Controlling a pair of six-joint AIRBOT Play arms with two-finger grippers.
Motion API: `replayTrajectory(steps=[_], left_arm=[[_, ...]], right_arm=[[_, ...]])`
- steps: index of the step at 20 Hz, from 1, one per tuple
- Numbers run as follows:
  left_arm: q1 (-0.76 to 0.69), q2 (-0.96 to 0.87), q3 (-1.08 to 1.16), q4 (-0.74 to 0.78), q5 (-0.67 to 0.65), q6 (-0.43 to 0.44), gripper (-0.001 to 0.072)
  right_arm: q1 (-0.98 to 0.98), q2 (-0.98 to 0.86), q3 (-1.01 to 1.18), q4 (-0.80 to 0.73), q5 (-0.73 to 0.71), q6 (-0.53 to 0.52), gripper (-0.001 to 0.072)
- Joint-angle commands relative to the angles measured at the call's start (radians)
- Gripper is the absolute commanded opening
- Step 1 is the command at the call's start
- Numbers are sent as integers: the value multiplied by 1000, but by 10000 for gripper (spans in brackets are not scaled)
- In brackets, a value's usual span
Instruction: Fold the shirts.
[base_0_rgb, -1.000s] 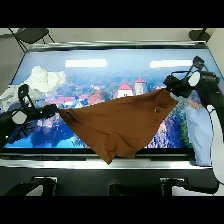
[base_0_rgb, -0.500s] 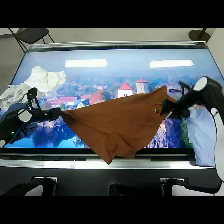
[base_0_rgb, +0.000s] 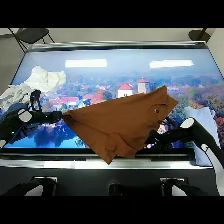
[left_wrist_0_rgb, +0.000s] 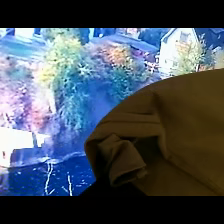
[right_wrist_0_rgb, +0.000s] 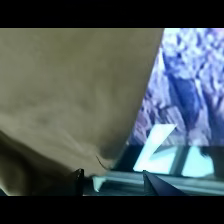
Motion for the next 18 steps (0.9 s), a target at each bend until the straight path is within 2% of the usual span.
replayTrajectory(steps=[1,2,3,4,5,7,10,12,14,16,18], left_arm=[[-1,-1,0,0,-14,3,31],[-1,-1,0,0,-14,3,31],[-1,-1,0,0,-14,3,31],[-1,-1,0,0,-14,3,31],[0,0,0,0,-15,3,31],[3,17,55,26,-77,3,30],[4,104,258,134,-103,18,30],[9,178,476,161,-104,16,30],[14,249,739,159,-100,14,30],[14,301,972,165,-103,13,30],[13,358,1103,149,-137,-101,30]], right_arm=[[13,10,-51,131,-132,-3,429],[13,1,-51,136,-130,-3,392],[13,-14,-51,137,-115,-3,317],[13,-20,-50,135,-103,-11,111],[12,-14,-36,132,-76,-38,33],[10,26,63,68,15,-86,32],[10,156,394,-182,107,-93,31],[10,258,707,-388,53,-63,32],[10,348,1014,-597,-74,32,32],[10,422,1245,-740,-180,117,31],[10,464,1368,-763,-153,129,31]])
